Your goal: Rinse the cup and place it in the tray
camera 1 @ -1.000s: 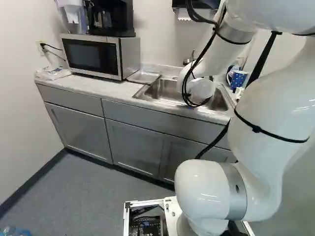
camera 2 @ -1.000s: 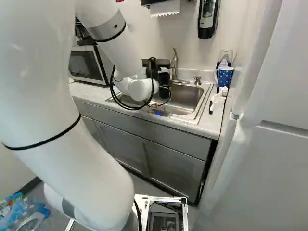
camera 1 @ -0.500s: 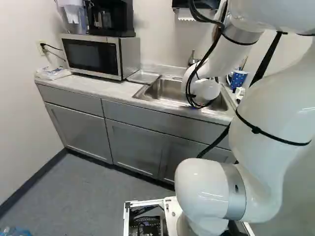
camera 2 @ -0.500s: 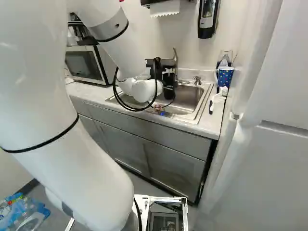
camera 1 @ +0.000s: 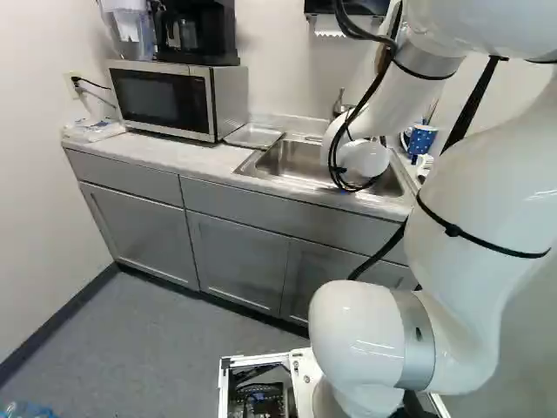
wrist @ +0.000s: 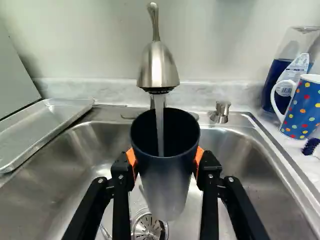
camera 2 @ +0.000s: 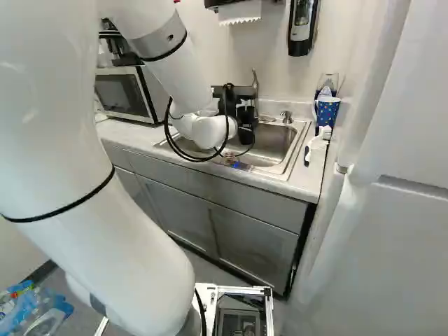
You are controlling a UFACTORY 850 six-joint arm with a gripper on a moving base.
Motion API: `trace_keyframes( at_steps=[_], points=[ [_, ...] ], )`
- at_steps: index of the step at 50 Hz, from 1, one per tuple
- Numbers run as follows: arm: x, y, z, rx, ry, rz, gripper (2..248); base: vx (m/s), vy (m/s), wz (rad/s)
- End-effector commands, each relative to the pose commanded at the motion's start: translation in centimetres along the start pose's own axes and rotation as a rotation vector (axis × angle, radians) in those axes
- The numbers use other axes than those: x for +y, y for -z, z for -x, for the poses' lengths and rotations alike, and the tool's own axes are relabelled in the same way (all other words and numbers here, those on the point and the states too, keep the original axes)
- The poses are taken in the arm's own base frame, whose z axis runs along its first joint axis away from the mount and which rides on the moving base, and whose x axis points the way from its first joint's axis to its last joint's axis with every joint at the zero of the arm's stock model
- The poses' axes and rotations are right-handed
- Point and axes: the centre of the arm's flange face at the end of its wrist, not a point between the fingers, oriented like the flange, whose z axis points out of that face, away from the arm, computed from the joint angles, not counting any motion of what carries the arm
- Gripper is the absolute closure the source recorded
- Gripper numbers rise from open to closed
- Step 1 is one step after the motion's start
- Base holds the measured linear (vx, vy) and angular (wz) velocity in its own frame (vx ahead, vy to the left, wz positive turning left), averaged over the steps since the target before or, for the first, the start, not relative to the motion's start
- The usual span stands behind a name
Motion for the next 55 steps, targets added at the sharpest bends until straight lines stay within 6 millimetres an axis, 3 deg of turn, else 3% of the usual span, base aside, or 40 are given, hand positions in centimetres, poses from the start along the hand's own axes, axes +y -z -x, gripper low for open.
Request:
trace_keyframes(
  at_steps=[55],
  points=[
    [0.0,0.0,0.0,0.0,0.0,0.0,125,0.0,0.0,0.0]
  ],
)
